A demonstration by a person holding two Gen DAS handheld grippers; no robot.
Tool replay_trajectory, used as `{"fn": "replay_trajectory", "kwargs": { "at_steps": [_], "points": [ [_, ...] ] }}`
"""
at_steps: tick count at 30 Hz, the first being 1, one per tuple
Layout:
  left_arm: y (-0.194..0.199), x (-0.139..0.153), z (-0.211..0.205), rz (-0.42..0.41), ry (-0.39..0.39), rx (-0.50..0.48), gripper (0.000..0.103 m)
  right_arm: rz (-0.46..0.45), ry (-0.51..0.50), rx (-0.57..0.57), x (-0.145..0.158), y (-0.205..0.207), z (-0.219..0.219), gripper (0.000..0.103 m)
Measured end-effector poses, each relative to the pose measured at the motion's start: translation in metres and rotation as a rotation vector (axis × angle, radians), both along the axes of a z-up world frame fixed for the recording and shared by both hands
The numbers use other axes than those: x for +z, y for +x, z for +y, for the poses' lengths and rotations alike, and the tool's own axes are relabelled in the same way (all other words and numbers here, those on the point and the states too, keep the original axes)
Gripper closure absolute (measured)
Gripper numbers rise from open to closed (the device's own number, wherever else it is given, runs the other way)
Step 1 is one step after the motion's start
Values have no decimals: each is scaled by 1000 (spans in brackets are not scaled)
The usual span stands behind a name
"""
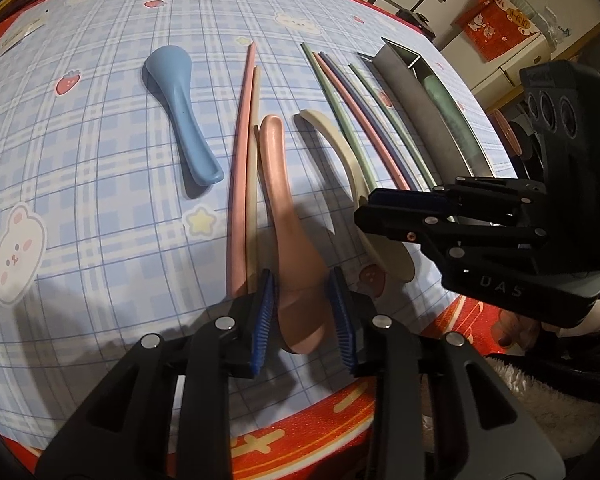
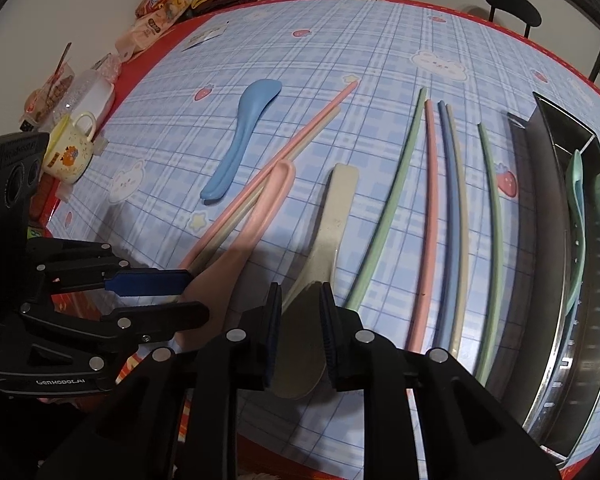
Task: Organize utensils
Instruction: 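Lift the beige and pink spoons off the cloth with both tools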
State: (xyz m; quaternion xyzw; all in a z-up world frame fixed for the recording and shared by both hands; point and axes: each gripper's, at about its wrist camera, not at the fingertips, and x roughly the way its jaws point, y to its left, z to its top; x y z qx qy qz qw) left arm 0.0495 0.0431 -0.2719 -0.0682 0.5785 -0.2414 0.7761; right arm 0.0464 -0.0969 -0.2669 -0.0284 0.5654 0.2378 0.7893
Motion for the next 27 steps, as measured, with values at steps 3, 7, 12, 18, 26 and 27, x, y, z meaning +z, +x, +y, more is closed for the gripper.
{"fn": "replay_trajectory", "kwargs": {
  "at_steps": [3,7,12,18,26,27],
  "points": [
    [-1,0,1,2,-6,-1,70,-1,1,-7,0,1,-2,84],
    [0,0,0,3,-5,-4,70,-7,-8,-12,0,1,-3,83],
    [0,-1,0,5,-9,-4,70,-30,-12,-26,3,1,-7,83],
    [1,-2,-2,13,-14,-11,72,18,-1,-44,-7,3,-11,83],
    [2,0,-8,-1,20,-24,73,45,11,-18,-10,1,-8,90],
    [2,0,-9,-3,23,-26,73,49,11,-15,-10,0,-7,96]
  ]
}}
